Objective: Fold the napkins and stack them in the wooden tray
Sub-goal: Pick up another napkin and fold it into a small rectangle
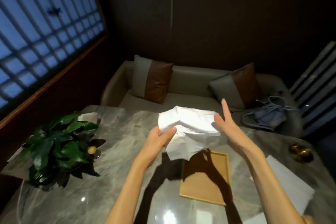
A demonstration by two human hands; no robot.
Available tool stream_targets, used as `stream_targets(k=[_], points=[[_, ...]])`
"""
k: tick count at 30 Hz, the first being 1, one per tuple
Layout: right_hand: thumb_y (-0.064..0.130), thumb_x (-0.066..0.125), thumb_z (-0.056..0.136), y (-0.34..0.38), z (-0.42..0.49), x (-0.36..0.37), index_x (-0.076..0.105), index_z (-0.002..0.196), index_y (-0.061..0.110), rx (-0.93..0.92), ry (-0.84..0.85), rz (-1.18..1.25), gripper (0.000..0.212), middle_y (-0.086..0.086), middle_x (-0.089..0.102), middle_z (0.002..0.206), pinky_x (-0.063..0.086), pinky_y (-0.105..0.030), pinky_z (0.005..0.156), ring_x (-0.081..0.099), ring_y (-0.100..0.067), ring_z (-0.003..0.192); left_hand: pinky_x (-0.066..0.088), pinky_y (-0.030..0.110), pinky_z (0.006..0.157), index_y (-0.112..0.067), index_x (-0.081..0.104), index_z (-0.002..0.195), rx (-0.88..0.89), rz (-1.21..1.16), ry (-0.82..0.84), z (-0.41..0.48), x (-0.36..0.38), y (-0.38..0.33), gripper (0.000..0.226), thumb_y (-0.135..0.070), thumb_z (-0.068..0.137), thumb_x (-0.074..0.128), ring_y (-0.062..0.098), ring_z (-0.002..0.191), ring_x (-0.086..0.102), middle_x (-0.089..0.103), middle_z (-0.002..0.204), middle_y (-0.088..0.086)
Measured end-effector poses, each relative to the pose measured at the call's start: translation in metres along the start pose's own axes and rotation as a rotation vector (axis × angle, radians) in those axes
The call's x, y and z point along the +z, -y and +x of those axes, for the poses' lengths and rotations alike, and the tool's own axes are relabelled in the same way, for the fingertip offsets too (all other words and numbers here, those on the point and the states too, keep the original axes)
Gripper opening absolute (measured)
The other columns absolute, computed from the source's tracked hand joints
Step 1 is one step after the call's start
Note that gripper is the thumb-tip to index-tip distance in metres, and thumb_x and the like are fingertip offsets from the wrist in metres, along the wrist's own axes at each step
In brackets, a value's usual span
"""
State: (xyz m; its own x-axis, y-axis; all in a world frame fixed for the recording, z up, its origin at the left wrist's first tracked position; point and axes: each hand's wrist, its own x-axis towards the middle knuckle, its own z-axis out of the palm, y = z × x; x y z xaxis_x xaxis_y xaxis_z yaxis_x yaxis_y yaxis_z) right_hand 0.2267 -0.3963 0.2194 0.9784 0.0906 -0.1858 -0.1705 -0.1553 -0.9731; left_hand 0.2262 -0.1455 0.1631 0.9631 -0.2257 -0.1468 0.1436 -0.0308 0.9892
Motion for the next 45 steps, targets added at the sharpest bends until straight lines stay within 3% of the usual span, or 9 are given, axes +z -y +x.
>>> stream_targets(k=[2, 4, 8, 12, 16, 21, 26, 32, 45], points=[[0.068, 0.074, 0.071, -0.025, -0.029, -0.025, 0.007, 0.142, 0.072, 0.068, -0.039, 0.073, 0.098, 0.011, 0.042, 0.15, 0.048, -0.036, 0.098, 0.054, -0.011, 0.123, 0.053, 0.015, 0.07, -0.037, 0.073, 0.117, 0.055, 0.074, 0.035, -0.003, 0.03, -0.02, 0.027, -0.051, 0.096, 0.064, 0.005, 0.081, 0.071, 0.075, 0.091, -0.009], [0.047, 0.086, 0.068, -0.041, -0.05, -0.045, 0.016, 0.148, 0.062, 0.025, -0.111, 0.161, 0.108, 0.0, 0.068, 0.091, 0.053, -0.029, 0.07, 0.064, -0.013, 0.08, 0.053, 0.02, 0.069, -0.033, 0.074, 0.112, 0.083, 0.122, 0.057, -0.006, 0.054, -0.036, 0.03, -0.054, 0.095, 0.061, 0.012, 0.078, 0.068, 0.074, 0.089, 0.003], [0.016, 0.071, 0.091, -0.026, -0.079, -0.077, 0.036, 0.145, 0.055, -0.166, -0.327, 0.124, 0.075, -0.006, 0.047, 0.06, 0.044, -0.03, 0.06, 0.048, -0.019, 0.058, 0.044, 0.029, 0.066, 0.002, 0.064, 0.1, 0.167, 0.16, 0.039, -0.018, 0.086, -0.057, 0.049, -0.047, 0.096, 0.061, 0.014, 0.071, 0.053, 0.058, 0.078, 0.002], [0.018, 0.068, 0.094, 0.004, -0.106, -0.1, 0.06, 0.127, 0.046, -0.322, -0.386, -0.008, 0.044, 0.032, 0.066, 0.085, 0.047, -0.011, 0.074, 0.062, 0.009, 0.082, 0.06, 0.024, 0.076, -0.024, 0.068, 0.12, 0.162, 0.096, 0.073, -0.026, 0.11, -0.079, 0.032, -0.042, 0.094, 0.067, 0.011, 0.098, 0.075, 0.078, 0.112, -0.007], [0.022, 0.068, 0.094, 0.023, -0.127, -0.12, 0.062, 0.119, 0.047, -0.369, -0.484, -0.017, 0.036, 0.031, 0.06, 0.121, 0.046, -0.009, 0.089, 0.054, 0.013, 0.112, 0.06, 0.034, 0.087, -0.032, 0.061, 0.123, 0.182, 0.008, 0.092, -0.027, 0.125, -0.102, 0.033, -0.029, 0.092, 0.074, 0.021, 0.108, 0.074, 0.077, 0.117, 0.001], [0.012, 0.069, 0.093, 0.03, -0.146, -0.14, 0.06, 0.134, 0.04, -0.437, -0.505, 0.147, 0.051, -0.004, 0.072, 0.11, 0.062, -0.04, 0.09, 0.071, -0.024, 0.103, 0.061, 0.028, 0.085, -0.035, 0.073, 0.109, 0.451, 0.159, 0.063, -0.033, 0.137, -0.137, 0.026, -0.013, 0.097, 0.066, 0.014, 0.103, 0.073, 0.077, 0.11, -0.005], [-0.005, 0.071, 0.082, 0.039, -0.144, -0.156, 0.057, 0.133, 0.043, -0.513, -0.408, 0.407, 0.071, 0.003, 0.077, 0.107, 0.063, -0.031, 0.073, 0.076, -0.017, 0.097, 0.056, 0.014, 0.085, -0.045, 0.074, 0.102, 0.643, 0.237, 0.028, -0.037, 0.153, -0.166, 0.06, 0.011, 0.093, 0.056, -0.006, 0.104, 0.069, 0.076, 0.106, -0.021], [0.008, 0.069, 0.089, 0.039, -0.138, -0.165, 0.077, 0.084, 0.026, -0.423, -0.468, 0.39, 0.02, 0.013, 0.075, 0.113, 0.06, -0.024, 0.076, 0.071, -0.014, 0.107, 0.051, 0.02, 0.084, -0.012, 0.075, 0.08, 0.824, 0.307, -0.02, -0.044, 0.164, -0.16, 0.033, 0.015, 0.088, 0.058, 0.012, 0.095, 0.066, 0.069, 0.095, -0.003], [0.014, 0.064, 0.096, 0.069, -0.152, -0.159, 0.074, 0.097, 0.028, -0.46, -0.402, 0.236, 0.017, 0.009, 0.077, 0.092, 0.059, -0.022, 0.057, 0.074, -0.01, 0.078, 0.061, 0.024, 0.074, -0.025, 0.076, 0.101, 0.676, 0.212, -0.083, -0.065, 0.152, -0.166, 0.028, 0.001, 0.095, 0.067, 0.014, 0.099, 0.073, 0.076, 0.103, -0.011]])
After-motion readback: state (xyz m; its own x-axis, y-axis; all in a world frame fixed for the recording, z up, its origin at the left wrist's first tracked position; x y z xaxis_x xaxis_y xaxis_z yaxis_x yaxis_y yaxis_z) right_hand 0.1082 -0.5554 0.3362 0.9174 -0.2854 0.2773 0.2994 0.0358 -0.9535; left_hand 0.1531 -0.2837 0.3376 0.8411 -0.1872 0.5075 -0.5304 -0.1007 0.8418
